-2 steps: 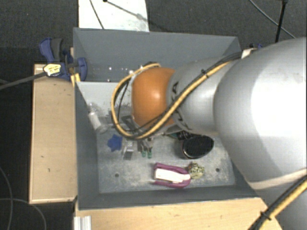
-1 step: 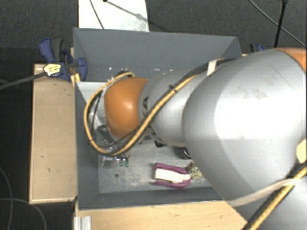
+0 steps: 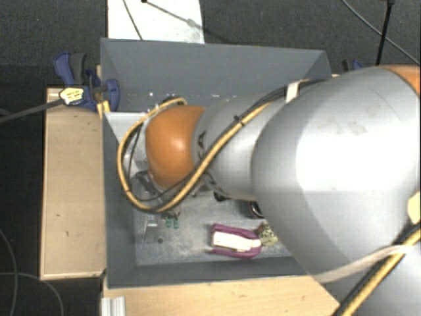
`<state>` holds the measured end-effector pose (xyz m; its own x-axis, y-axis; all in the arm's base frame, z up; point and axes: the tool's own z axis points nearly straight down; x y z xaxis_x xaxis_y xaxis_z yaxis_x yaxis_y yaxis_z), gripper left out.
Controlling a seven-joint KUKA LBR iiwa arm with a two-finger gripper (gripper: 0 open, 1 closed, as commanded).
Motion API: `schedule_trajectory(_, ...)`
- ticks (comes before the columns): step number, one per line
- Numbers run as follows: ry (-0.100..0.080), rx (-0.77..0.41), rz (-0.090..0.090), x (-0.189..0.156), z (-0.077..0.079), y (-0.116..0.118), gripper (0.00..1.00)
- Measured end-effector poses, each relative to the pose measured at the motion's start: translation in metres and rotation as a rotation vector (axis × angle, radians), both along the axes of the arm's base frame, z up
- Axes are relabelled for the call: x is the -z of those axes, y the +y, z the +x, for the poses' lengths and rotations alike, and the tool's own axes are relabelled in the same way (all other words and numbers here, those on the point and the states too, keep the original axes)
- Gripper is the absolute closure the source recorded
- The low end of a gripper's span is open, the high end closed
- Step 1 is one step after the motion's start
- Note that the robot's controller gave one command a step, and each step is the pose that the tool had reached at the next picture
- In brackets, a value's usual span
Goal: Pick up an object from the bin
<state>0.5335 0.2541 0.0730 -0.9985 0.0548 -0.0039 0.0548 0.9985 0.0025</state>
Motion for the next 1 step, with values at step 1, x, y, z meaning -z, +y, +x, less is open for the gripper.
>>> schedule_trajectory(1,-0.006,-0.126,-0.002,-0.048,0.0586,-0.0425,0.0)
